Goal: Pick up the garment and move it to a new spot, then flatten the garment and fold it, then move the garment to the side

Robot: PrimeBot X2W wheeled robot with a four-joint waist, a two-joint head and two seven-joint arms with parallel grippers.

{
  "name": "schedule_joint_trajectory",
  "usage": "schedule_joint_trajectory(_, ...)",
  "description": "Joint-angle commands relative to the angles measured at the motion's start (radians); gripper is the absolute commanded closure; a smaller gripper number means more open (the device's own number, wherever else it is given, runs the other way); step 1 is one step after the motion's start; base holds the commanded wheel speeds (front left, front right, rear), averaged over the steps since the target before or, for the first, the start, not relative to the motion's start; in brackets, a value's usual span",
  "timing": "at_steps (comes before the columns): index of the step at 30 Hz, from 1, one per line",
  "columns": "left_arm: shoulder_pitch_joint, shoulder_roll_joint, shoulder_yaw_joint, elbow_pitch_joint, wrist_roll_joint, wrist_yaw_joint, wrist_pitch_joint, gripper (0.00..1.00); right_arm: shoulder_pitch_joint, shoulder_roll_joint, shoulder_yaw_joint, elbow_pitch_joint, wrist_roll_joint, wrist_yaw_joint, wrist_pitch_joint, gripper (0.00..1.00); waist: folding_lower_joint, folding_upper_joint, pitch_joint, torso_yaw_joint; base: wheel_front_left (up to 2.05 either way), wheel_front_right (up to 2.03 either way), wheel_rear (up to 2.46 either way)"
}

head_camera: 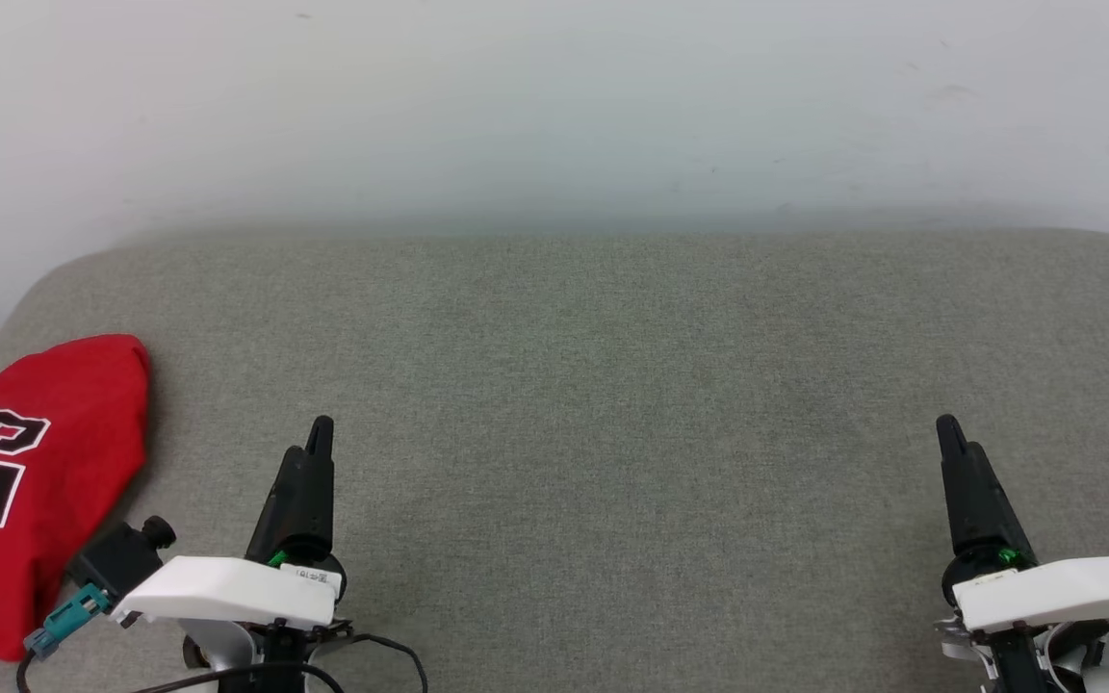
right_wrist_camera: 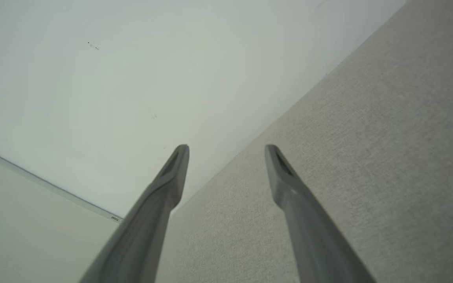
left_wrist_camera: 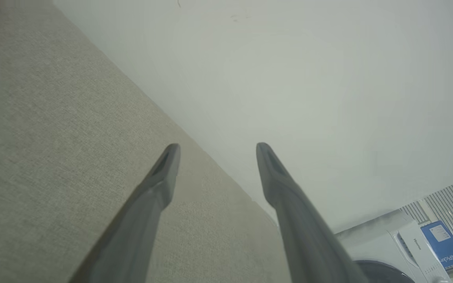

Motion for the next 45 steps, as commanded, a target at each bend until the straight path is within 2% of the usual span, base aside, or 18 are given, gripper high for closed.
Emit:
schedule_joint_trajectory(1,-0.015,0.001,0.003,-0.018,0.063,-0.002,-0.012,0.00,-0.002,0.001,-0.003,-0.022,-0.065,0.000,-0.013,0.00,0.0000,0.0000,-0.001,0.000,0.00,0.00,0.00)
schedule_joint_trajectory(12,-0.010,0.002,0.006,-0.027,0.332,-0.001,-0.047,0.00,0.007,0.004,-0.001,-0.056,-0.332,0.000,-0.025,0.00,0.0000,0.0000,-0.001,-0.001,0.00,0.00,0.00)
schedule_joint_trajectory(22,-0.008,0.031,-0.024,-0.029,0.519,0.030,-0.076,0.00,0.015,0.005,0.004,-0.085,-0.507,0.000,-0.017,0.00,0.0000,0.0000,-0.002,0.000,0.00,0.00,0.00)
schedule_joint_trajectory(34,-0.001,0.059,-0.067,-0.021,0.644,0.067,-0.104,0.00,0.028,0.009,-0.006,-0.114,-0.663,0.000,0.009,0.00,0.0000,0.0000,-0.003,0.002,0.00,0.00,0.00)
schedule_joint_trajectory(45,-0.001,0.067,-0.079,0.009,0.720,0.075,-0.130,0.00,0.041,0.014,-0.013,-0.131,-0.776,0.000,0.025,0.00,0.0000,0.0000,-0.006,0.002,0.00,0.00,0.00)
